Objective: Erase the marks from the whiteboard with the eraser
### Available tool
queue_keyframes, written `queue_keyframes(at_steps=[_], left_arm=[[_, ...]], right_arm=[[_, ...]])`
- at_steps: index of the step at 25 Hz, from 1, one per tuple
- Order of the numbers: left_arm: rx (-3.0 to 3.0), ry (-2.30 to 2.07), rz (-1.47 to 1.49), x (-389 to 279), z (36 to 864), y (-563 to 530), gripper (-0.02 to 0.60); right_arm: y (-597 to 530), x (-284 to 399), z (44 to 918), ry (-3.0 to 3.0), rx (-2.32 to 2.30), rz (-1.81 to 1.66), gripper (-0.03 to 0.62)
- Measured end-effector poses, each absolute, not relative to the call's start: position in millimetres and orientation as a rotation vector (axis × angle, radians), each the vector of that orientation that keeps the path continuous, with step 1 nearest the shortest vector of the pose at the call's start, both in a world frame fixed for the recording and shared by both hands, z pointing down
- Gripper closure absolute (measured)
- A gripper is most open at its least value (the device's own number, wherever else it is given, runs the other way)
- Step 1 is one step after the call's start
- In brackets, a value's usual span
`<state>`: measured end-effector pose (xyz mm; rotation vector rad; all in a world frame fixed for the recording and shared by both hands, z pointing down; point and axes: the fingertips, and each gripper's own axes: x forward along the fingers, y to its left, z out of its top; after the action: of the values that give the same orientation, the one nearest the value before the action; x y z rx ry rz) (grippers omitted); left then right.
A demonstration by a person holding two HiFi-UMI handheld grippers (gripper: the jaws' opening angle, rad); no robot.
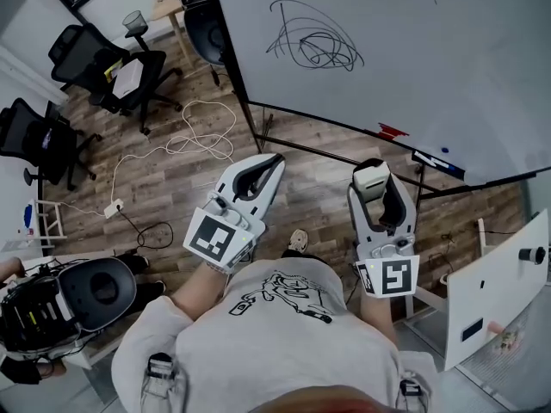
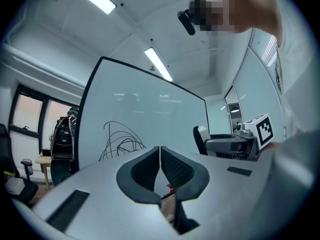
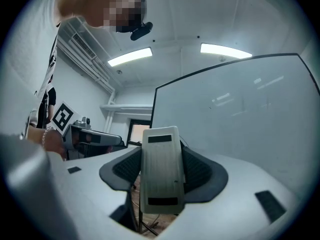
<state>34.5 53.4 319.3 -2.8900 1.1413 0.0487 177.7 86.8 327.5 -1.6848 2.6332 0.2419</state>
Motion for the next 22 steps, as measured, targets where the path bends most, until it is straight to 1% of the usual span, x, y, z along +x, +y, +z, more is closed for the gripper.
queue_keyframes(at_steps=[12,17,22], left_arm=[[-2.845,1.231,0.048,58,317,-3,0.558],[-2.859,1.245,0.012,57,324,-13,0.558],[-2.857,1.249,0.012,44,321,-29,0.558]], right_arm=[[34,203,334,2.681,-1.609,0.209,0.332],[22,199,336,2.687,-1.592,0.184,0.332],[5,181,331,2.699,-1.586,0.211,0.332]])
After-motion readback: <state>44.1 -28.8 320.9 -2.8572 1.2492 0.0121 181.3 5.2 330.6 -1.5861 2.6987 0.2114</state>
